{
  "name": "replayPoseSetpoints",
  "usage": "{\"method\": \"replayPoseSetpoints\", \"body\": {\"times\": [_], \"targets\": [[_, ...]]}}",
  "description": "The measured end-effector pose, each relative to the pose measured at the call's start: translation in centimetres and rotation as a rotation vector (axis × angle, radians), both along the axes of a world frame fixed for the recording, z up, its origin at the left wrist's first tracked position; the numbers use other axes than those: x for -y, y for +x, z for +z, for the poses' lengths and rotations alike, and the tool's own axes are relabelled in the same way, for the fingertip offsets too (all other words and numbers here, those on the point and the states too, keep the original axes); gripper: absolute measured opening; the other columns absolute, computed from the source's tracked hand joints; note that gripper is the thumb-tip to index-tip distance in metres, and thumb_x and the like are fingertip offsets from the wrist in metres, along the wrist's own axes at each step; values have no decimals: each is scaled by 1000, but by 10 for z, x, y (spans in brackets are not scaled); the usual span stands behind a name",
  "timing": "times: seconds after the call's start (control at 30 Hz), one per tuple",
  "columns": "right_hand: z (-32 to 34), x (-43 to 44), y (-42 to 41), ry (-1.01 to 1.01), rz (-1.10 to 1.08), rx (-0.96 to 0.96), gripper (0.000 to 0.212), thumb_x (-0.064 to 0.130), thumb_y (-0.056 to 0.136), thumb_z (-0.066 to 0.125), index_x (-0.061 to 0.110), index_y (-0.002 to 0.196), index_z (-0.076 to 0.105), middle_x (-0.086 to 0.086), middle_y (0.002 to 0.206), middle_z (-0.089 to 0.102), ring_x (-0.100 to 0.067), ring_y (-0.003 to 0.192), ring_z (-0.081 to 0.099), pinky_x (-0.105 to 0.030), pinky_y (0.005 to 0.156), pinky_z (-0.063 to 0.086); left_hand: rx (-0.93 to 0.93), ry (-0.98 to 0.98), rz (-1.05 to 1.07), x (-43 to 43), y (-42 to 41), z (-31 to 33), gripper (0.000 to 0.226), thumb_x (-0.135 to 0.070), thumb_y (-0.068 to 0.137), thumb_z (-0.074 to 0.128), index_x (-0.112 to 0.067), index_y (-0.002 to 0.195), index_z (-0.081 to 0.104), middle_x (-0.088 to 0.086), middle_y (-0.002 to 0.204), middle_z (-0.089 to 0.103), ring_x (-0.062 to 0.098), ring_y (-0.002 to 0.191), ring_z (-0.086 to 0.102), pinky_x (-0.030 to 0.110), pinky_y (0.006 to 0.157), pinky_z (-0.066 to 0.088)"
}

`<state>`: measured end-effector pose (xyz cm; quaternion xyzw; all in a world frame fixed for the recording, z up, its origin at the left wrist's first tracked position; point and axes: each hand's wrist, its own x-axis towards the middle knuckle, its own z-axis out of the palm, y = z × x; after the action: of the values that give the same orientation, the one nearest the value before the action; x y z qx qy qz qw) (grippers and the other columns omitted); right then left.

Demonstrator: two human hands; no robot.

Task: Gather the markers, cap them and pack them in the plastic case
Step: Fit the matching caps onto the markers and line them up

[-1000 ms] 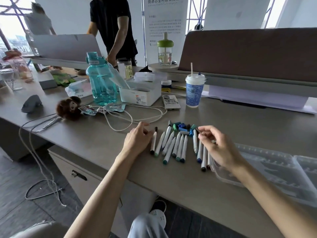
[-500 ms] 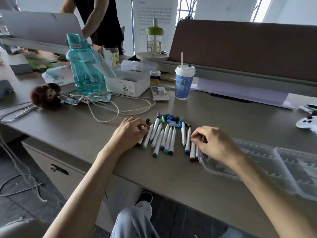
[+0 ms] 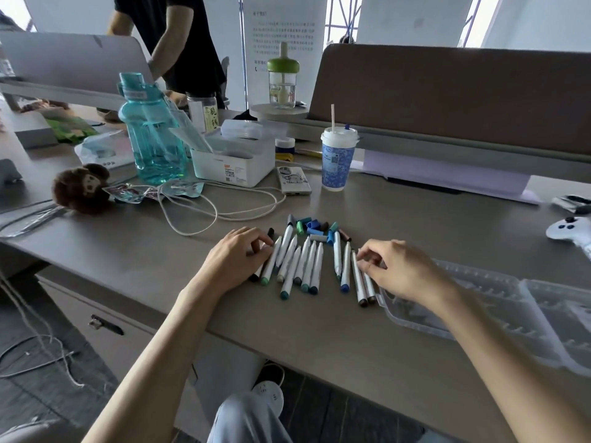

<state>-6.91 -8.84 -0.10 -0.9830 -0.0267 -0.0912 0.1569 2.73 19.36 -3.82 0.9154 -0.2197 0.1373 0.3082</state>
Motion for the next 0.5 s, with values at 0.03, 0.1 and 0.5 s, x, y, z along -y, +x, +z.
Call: {"method": "replayPoseSetpoints", "body": {"times": [0.03,0.1,0.5], "targets": [[1,-2,1,-10,-9,4,18,41,94,57,29,103,66,7,89,68,-12,81,62,-34,76,53,-2,2,3,0,0,0,7,-33,87,63,-37,93,64,-16,83,55,7,82,48,25,73,38],[4,-6,3,-14,-23,7,24,48,95,53,28,99,67,5,88,69,-14,78,63,-34,74,54,4,5,5,0,0,0,3,-34,87,63,-37,87,63,-15,81,55,7,82,49,26,74,40],[7,-18,10,-25,-135,31,27,47,90,61,23,79,65,3,71,66,-17,67,64,-28,62,50,-20,2,17,1,-1,4,10,-40,87,64,-36,79,59,-12,80,56,3,72,49,27,67,35]]}}
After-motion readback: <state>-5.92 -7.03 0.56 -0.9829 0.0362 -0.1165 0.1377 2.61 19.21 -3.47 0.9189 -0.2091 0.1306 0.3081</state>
